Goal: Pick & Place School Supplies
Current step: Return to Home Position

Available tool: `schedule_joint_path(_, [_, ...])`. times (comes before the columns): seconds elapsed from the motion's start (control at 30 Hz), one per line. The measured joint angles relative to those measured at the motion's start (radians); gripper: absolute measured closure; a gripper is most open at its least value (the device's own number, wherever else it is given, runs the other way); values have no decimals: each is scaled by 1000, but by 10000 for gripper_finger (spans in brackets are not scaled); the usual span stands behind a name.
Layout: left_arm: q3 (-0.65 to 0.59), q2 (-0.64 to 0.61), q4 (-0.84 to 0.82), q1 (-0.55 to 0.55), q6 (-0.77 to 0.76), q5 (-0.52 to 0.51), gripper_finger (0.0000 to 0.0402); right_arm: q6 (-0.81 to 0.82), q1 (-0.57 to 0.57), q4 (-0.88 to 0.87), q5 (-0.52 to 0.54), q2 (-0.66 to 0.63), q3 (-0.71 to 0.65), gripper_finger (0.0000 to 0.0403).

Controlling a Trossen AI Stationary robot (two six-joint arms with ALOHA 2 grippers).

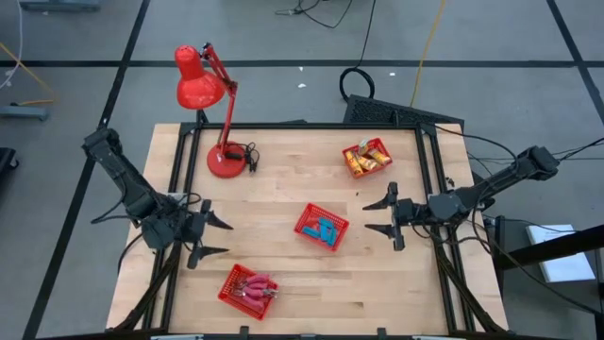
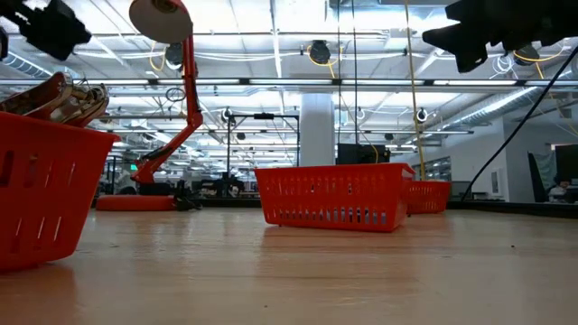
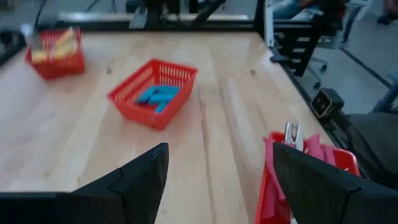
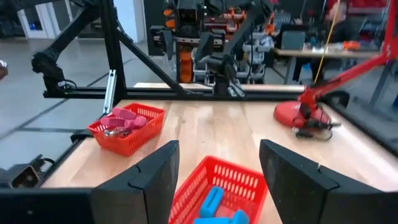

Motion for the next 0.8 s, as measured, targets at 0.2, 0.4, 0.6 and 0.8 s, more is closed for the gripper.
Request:
schedule_joint_path(0.2, [7, -62, 12, -2, 279, 4, 117, -168, -12, 15, 31, -45, 0, 184])
schedule_joint_path(0.4, [3, -160, -63, 57, 342, -15, 117, -200, -34, -47, 101, -117, 0, 187])
schedule_joint_path(0.6, [-74, -260, -37, 108, 271, 8, 117, -225, -10, -71, -45, -243, -39, 184])
schedule_joint_path(0.8, [-232, -429, 215, 68, 393, 50, 117, -251, 85, -71, -81, -558, -213, 187])
